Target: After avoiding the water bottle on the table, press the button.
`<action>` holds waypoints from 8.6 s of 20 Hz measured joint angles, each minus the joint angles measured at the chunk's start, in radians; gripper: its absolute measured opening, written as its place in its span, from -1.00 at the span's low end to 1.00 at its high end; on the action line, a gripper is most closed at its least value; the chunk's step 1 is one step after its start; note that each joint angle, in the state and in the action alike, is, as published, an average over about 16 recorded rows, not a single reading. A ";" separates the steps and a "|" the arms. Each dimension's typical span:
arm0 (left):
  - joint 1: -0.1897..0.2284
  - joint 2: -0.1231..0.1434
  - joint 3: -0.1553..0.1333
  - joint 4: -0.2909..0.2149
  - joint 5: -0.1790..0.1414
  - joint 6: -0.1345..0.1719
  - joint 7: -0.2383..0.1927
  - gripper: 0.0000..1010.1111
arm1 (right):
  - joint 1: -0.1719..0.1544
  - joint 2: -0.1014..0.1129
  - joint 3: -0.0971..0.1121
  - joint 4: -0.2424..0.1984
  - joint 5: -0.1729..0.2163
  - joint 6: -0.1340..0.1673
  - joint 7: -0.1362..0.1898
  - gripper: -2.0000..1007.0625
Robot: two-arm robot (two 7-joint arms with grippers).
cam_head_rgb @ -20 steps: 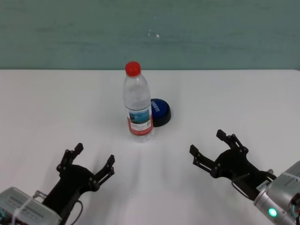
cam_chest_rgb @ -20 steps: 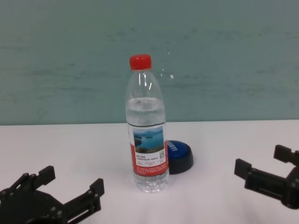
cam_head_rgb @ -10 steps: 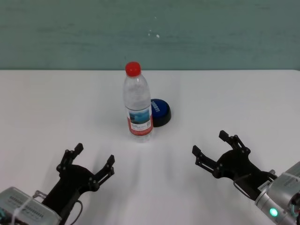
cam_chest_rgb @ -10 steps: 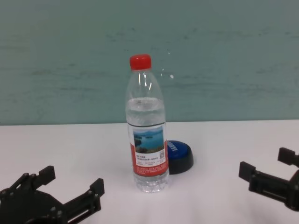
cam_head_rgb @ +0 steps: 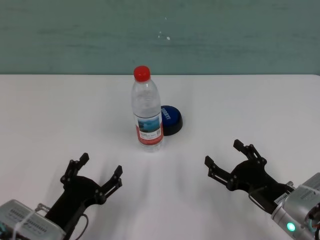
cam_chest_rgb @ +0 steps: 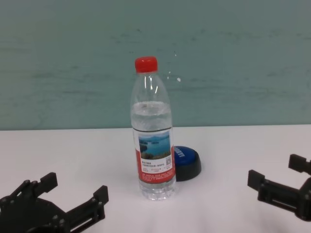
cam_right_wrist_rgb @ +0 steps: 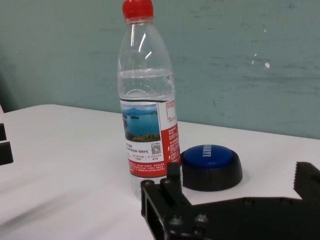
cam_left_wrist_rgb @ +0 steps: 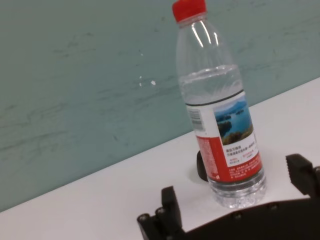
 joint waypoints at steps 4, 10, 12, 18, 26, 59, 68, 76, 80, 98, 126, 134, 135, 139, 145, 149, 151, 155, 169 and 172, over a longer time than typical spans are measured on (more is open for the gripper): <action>0.000 0.000 0.000 0.000 0.000 0.000 0.000 0.98 | 0.000 0.000 0.000 0.000 0.000 0.000 0.000 0.99; 0.000 0.000 0.000 0.000 0.000 0.000 0.000 0.98 | 0.002 0.002 0.001 0.001 0.002 -0.001 0.005 0.99; 0.000 0.000 0.000 0.000 0.000 0.000 0.000 0.98 | 0.006 0.002 0.002 0.002 0.004 0.000 0.008 0.99; 0.000 0.000 0.000 0.000 0.000 0.000 0.000 0.98 | 0.034 0.010 0.006 0.017 0.016 0.007 0.024 0.99; 0.000 0.000 0.000 0.000 0.000 0.000 0.000 0.98 | 0.116 0.035 0.014 0.067 0.045 0.025 0.057 0.99; 0.000 0.000 0.000 0.000 0.000 0.000 0.000 0.98 | 0.547 -0.014 -0.107 0.474 0.085 0.051 0.143 0.99; 0.000 0.000 0.000 0.000 0.000 0.000 0.000 0.98 | 0.630 -0.050 -0.144 0.570 0.065 0.042 0.159 0.99; 0.000 0.000 0.000 0.000 0.000 0.000 0.000 0.98 | 0.700 -0.089 -0.173 0.669 0.044 0.032 0.174 0.99; 0.000 0.000 0.000 0.000 0.000 0.000 0.000 0.98 | 0.731 -0.108 -0.183 0.720 0.034 0.026 0.181 0.99; 0.000 0.000 0.000 0.000 0.000 0.000 0.000 0.98 | 0.786 -0.155 -0.209 0.825 -0.005 0.017 0.196 0.99; 0.000 0.000 0.000 0.000 0.000 0.000 0.000 0.98 | 0.865 -0.220 -0.217 1.012 -0.042 -0.016 0.225 0.99; 0.000 0.000 0.000 0.000 0.000 0.000 0.000 0.98 | 0.874 -0.234 -0.213 1.055 -0.053 -0.028 0.232 0.99; 0.000 0.000 0.000 0.000 0.000 0.000 0.000 0.98 | 0.873 -0.235 -0.212 1.052 -0.054 -0.028 0.232 0.99; 0.000 0.000 0.000 0.000 0.000 0.000 0.000 0.98 | 0.860 -0.229 -0.206 1.018 -0.056 -0.024 0.227 0.99; 0.000 0.000 0.000 0.000 0.000 0.000 0.000 0.98 | 0.830 -0.206 -0.193 0.928 -0.051 -0.011 0.213 0.99; 0.000 0.000 0.000 0.000 0.000 0.000 0.000 0.98 | 0.807 -0.188 -0.185 0.863 -0.044 -0.001 0.201 0.99; 0.000 0.000 0.000 0.000 0.000 0.000 0.000 0.98 | 0.797 -0.180 -0.182 0.837 -0.039 0.003 0.195 0.99; 0.000 0.000 0.000 0.000 0.000 0.000 0.000 0.98 | 0.773 -0.162 -0.175 0.787 -0.030 0.009 0.185 0.99; 0.000 0.000 0.000 0.000 0.000 0.000 0.000 0.98 | 0.588 -0.056 -0.115 0.495 0.021 0.033 0.132 0.99; 0.000 0.000 0.000 0.000 0.000 0.000 0.000 0.98 | 0.537 -0.030 -0.097 0.422 0.032 0.036 0.118 0.99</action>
